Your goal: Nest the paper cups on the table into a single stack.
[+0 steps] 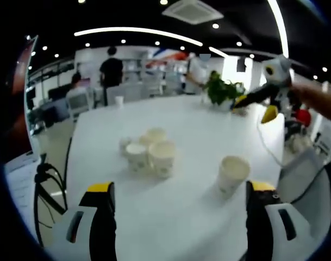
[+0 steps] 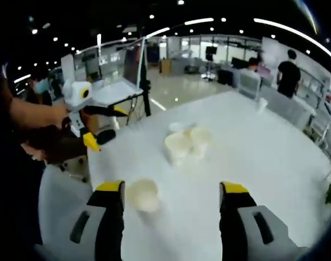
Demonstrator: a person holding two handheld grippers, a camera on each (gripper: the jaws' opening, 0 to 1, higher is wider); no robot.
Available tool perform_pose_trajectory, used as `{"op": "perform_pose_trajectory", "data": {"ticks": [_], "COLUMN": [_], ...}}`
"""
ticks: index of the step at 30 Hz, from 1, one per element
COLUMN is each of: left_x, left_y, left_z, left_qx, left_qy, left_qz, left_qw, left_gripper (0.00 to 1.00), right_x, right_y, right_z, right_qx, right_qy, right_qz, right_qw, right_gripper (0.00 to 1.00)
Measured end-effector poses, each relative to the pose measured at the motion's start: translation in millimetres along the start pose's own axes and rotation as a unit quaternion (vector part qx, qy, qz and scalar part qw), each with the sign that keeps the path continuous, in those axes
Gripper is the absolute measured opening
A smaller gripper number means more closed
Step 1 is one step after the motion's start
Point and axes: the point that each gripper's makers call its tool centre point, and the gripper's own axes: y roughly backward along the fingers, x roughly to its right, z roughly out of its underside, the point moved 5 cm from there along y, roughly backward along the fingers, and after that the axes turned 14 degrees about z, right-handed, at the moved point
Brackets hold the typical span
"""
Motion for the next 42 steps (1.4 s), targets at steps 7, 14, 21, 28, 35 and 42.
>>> {"op": "perform_pose_trajectory", "data": {"ticks": [7,14,21,28,35,42], "left_x": [-0.3,1.4,1.0,-2.8,-2.7,-2.3], "left_y": [0.8,-2.0,-0.9,0.9,2.1,-1.3], "left_z": [-3.4,7.4,11.1,13.0,12.3,13.1], "left_qx": [0.012,0.004,0.015,0.017,0.025,0.038], "left_qy": [-0.007,-0.014,-0.013,-0.008,-0.01,-0.012], "left_qz": [-0.004,-0.001,-0.005,-0.013,-0.016,-0.016], "left_qw": [0.9999,0.9999,0.9998,0.9997,0.9995,0.9991], "left_gripper": [0.98,0.98,0.98,0.98,0.98,0.98], "right_x": [12.1,18.1,33.7,33.4,28.3,24.4], "right_y": [10.0,19.8,34.6,38.6,39.2,40.3], "right_z": [17.4,53.7,76.0,81.6,79.0,79.5], "right_qx": [0.071,0.101,0.11,0.109,0.108,0.111], "right_qy": [-0.024,-0.011,-0.041,-0.04,-0.043,-0.055], "right_qz": [0.008,0.032,0.059,0.061,0.061,0.061], "right_qw": [0.9971,0.9943,0.9913,0.9914,0.9914,0.9904], "right_gripper": [0.93,1.0,1.0,1.0,1.0,1.0]}}
